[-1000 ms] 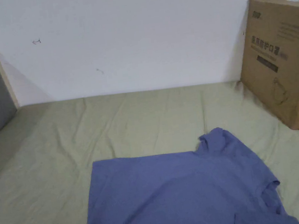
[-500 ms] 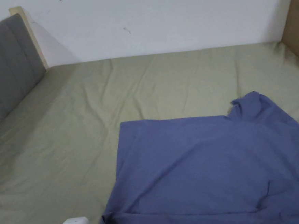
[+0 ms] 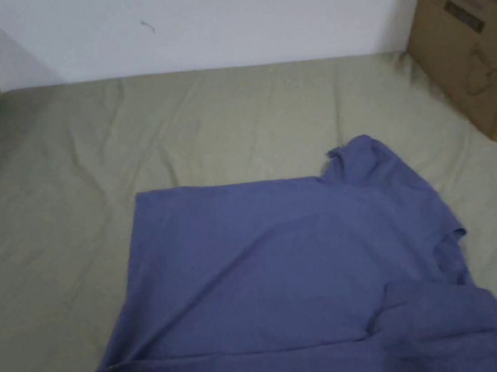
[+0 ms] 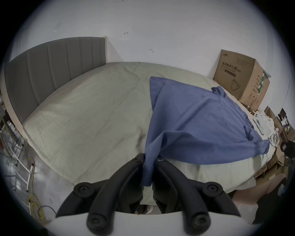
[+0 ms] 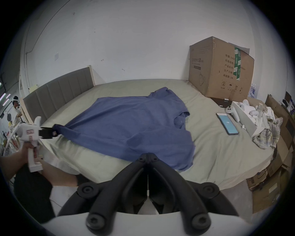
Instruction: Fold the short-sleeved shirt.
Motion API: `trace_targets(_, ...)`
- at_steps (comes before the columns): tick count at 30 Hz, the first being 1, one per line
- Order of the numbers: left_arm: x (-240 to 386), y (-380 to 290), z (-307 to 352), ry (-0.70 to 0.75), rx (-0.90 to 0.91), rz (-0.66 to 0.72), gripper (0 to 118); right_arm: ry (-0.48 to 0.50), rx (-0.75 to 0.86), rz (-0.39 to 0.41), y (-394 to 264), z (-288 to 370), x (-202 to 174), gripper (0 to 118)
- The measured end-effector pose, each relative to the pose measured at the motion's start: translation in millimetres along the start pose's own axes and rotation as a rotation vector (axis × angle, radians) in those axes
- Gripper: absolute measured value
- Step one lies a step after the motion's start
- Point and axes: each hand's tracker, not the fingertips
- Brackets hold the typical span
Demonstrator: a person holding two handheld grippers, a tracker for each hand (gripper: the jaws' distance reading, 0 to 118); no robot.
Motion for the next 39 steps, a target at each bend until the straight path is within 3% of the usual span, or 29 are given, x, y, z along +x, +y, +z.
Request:
trace_targets(2,0.0,0.1,1.5,-0.006,0.006,-0.004,9,-0.088,-0.009,0.046,-0.1,-22.9,13.0,3)
trace_targets(3,0.0,0.3,-0.1,-0.01,0.005,-0.003,9,-0.085,-0.044,0.058,0.4,-37.8,22.2,23)
trace_targets(4,0.0,-0.1,-1.4,-0.012,0.0,0.003,9,-0.083,-0.093,0.047,0.9,-52.9,31.1,70)
trace_targets(5,-0.4,-0.2,-3.3,-0.013,-0.007,0.01,9,-0.108,-0.147,0.029,1.1,-68.9,38.3,98)
trace_targets(6,3.7,1.4,-1.7,-0.014,-0.016,0.019,9,-0.104,-0.189,0.009,0.9,-81.4,45.4,101)
trace_targets(8,3.9,1.2,-1.5,-0.012,-0.021,0.032,9,-0.105,-0.221,-0.023,-0.3,-100.4,58.9,99)
trace_targets(9,-2.4,0.7,-5.8,-0.014,-0.025,0.037,9,-0.104,-0.257,-0.041,0.7,-106.5,62.5,91)
trace_targets(11,-9.5,0.3,-10.4,-0.015,-0.03,0.035,9,-0.063,-0.23,-0.092,6.4,-101.7,63.7,23)
trace_targets(12,-9.7,0.8,-10.2,-0.012,-0.03,0.03,9,-0.081,-0.213,-0.098,7.0,-98.5,64.4,5)
trace_targets(13,-10.1,1.8,-9.6,-0.014,-0.03,0.029,9,-0.111,-0.19,-0.1,6.7,-94.0,64.0,5)
trace_targets(15,3.2,8.7,-0.7,-0.024,-0.029,0.035,9,-0.038,-0.18,-0.118,11.7,-79.4,59.5,5)
trace_targets(22,-8.6,51.3,-10.9,-0.066,0.003,0.06,9,-0.037,-0.095,-0.073,54.4,-56.3,60.0,5)
trace_targets(27,-2.3,128.5,-60.1,-0.09,-0.023,0.031,9,-0.033,-0.115,-0.063,124.4,-112.5,80.6,5)
trace_targets(29,-3.1,146.5,-91.3,-0.093,-0.069,0.043,9,-0.044,-0.207,-0.065,143.0,-147.3,89.1,5)
trace_targets(33,1.8,156.5,-156.0,-0.062,-0.24,0.06,9,-0.098,-0.338,-0.042,152.6,-218.5,97.4,5)
trace_targets(36,-2.9,152.5,-182.8,-0.025,-0.307,0.04,9,-0.107,-0.369,-0.071,137.7,-264.0,112.1,6)
trace_targets(37,-3.2,151.0,-185.3,-0.02,-0.31,0.037,9,-0.115,-0.366,-0.075,134.4,-268.2,112.5,13)
trace_targets(38,2.1,148.4,-178.8,-0.025,-0.298,0.044,10,-0.133,-0.348,-0.085,131.2,-266.3,113.5,33)
trace_targets(39,2.3,147.1,-174.5,-0.023,-0.282,0.048,21,-0.185,-0.306,-0.097,128.9,-254.7,110.0,60)
